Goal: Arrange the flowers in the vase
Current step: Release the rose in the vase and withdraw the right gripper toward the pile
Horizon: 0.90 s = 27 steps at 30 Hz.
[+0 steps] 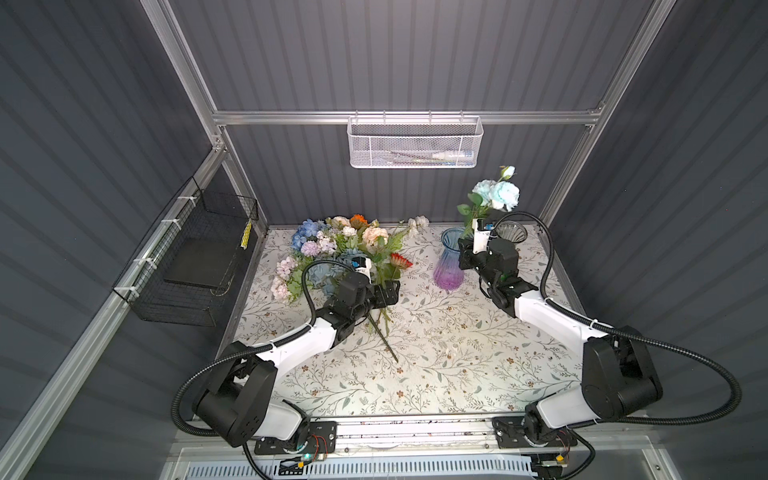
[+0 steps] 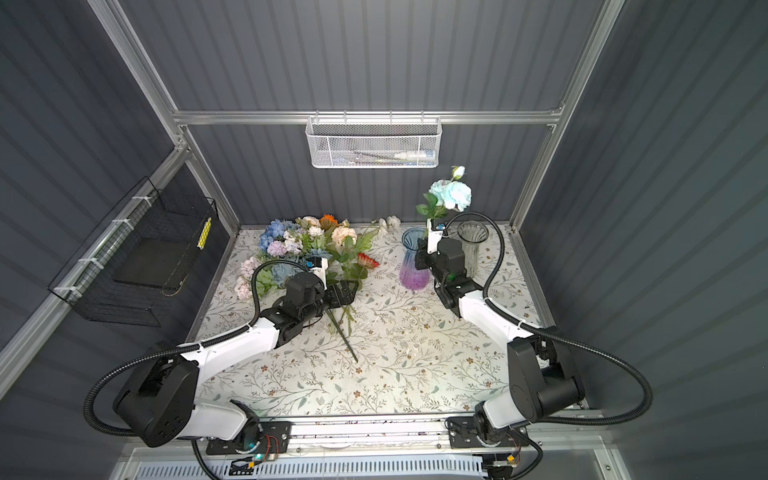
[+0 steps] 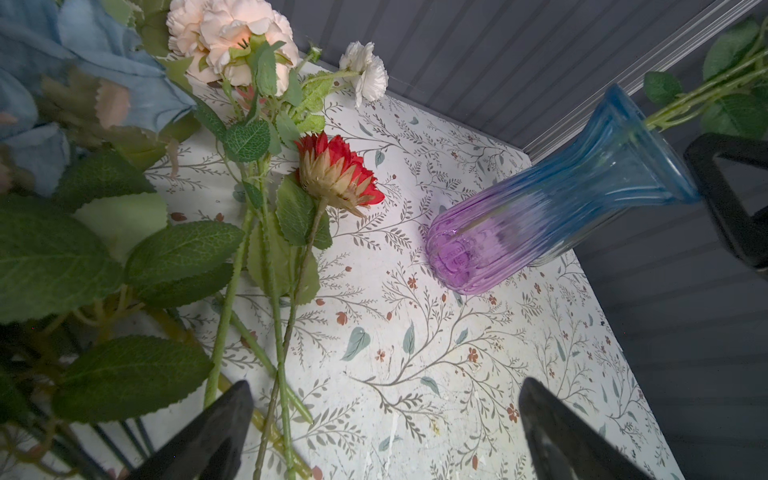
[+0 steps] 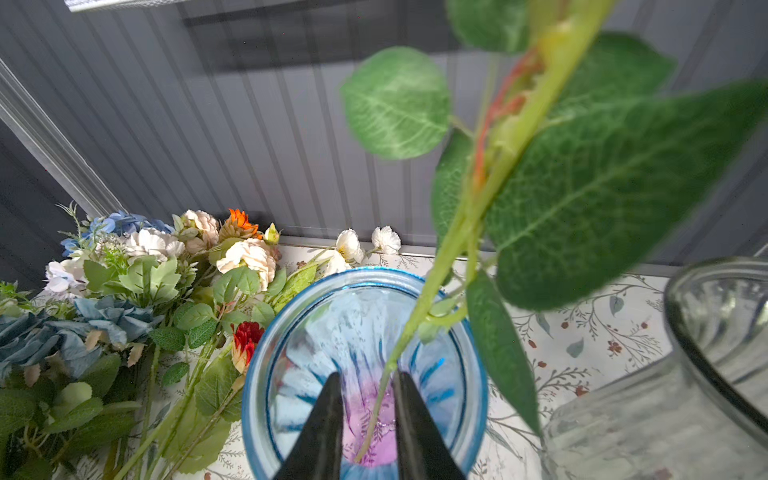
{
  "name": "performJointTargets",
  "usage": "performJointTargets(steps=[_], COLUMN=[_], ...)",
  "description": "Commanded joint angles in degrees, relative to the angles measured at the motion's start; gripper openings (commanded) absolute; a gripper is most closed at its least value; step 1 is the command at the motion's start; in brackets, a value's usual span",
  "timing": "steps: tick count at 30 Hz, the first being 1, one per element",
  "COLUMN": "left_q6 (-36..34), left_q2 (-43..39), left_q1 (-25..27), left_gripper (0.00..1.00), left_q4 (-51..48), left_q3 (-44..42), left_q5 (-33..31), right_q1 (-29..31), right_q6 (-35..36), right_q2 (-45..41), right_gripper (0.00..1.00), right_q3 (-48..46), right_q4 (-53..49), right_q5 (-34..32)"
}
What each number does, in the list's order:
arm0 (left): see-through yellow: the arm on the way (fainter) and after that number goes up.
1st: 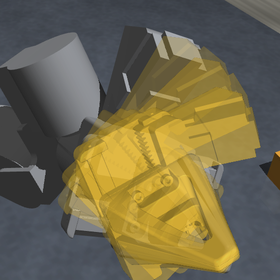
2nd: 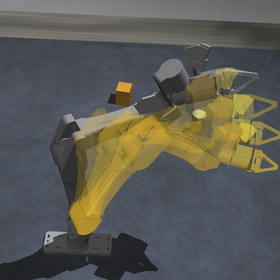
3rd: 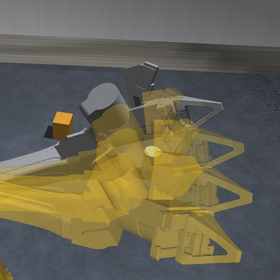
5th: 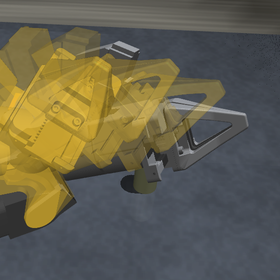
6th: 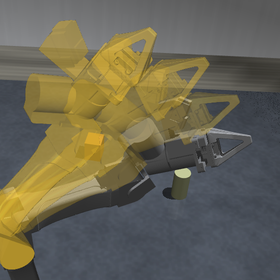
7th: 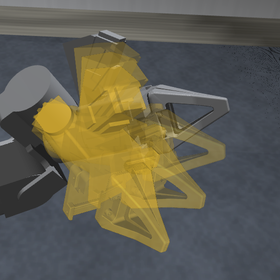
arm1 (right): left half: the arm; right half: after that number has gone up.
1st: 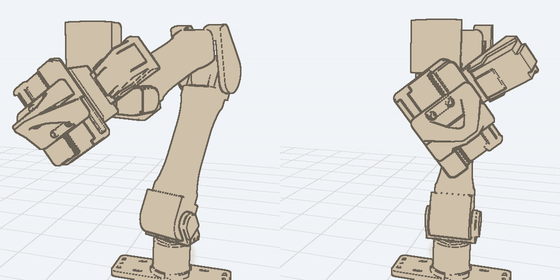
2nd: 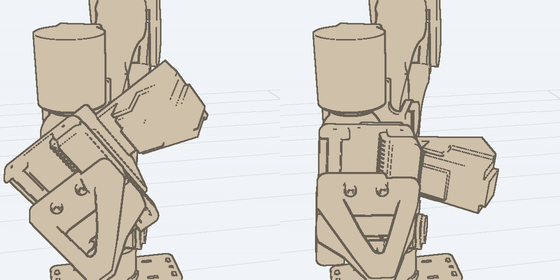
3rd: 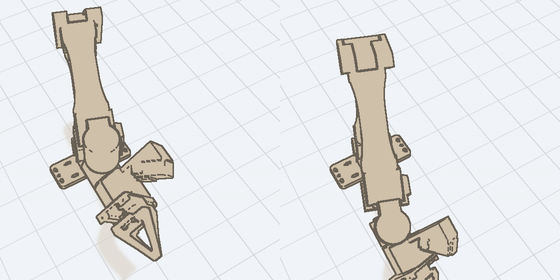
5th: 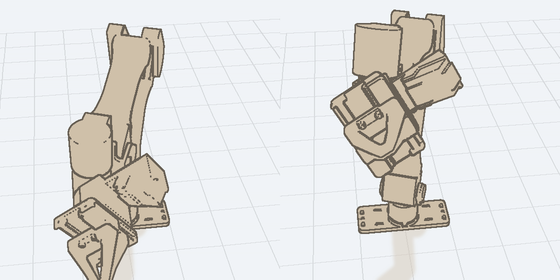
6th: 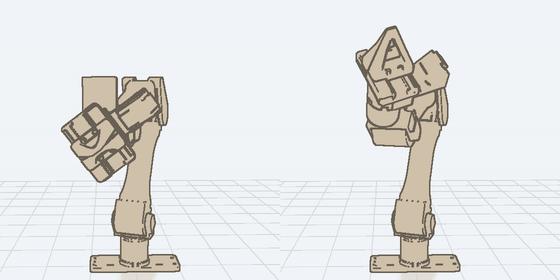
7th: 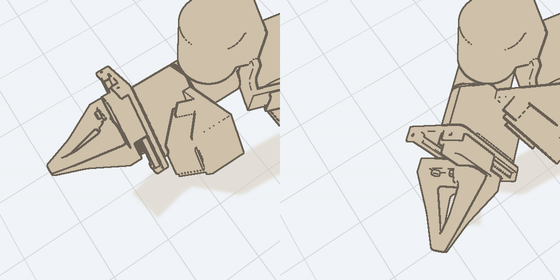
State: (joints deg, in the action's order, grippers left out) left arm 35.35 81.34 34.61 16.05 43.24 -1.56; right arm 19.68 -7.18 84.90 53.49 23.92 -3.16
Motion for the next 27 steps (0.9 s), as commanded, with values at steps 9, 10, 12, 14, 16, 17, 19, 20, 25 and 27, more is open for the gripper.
performJointTargets(steps=[9,10,12,14,16,17,19,20,25,27], left_q6=[-7.0,-7.4,-7.9,-8.4,-8.6,-8.6,-8.4,-8.1,-6.9,-6.5], left_q2=[-1.7,-1.5,-1.1,-0.7,-0.3,0.0,0.5,0.6,0.7,0.3], left_q1=[-0.7,-1.0,-1.2,-1.3,-1.5,-1.6,-1.8,-1.9,-2.7,-3.2], left_gripper=[1.00,0.99,0.98,0.96,0.94,0.93,0.93,0.92,0.98,1.00], left_q4=[-9.1,-10.1,-11.2,-11.9,-12.4,-12.6,-12.7,-12.8,-12.6,-12.3], left_q3=[5.4,6.1,6.7,7.2,7.6,7.9,8.3,8.5,8.9,8.8], left_q5=[-2.2,-1.7,-1.0,-0.5,-0.3,-0.3,-0.3,-0.4,-2.6,-3.2], right_q1=[-0.3,-0.3,-0.3,-0.3,-0.3,-0.3,-0.2,-0.2,0.8,2.6], right_q6=[-1.3,-1.6,-2.1,-2.8,-3.4,-3.7,-4.4,-5.0,-9.1,-11.2], right_q2=[-5.0,-5.8,-7.5,-9.6,-11.6,-12.7,-15.0,-16.2,-23.4,-24.7], right_gripper=[0.74,0.75,0.77,0.79,0.81,0.82,0.82,0.82,0.77,0.73], right_q3=[4.1,4.2,4.3,4.0,3.6,3.6,3.8,3.9,3.1,2.8], right_q4=[-21.2,-23.2,-27.0,-30.3,-33.2,-35.1,-38.4,-40.1,-43.7,-43.8], right_q5=[0.4,0.3,0.4,1.1,2.1,2.6,3.2,3.3,5.5,5.5])
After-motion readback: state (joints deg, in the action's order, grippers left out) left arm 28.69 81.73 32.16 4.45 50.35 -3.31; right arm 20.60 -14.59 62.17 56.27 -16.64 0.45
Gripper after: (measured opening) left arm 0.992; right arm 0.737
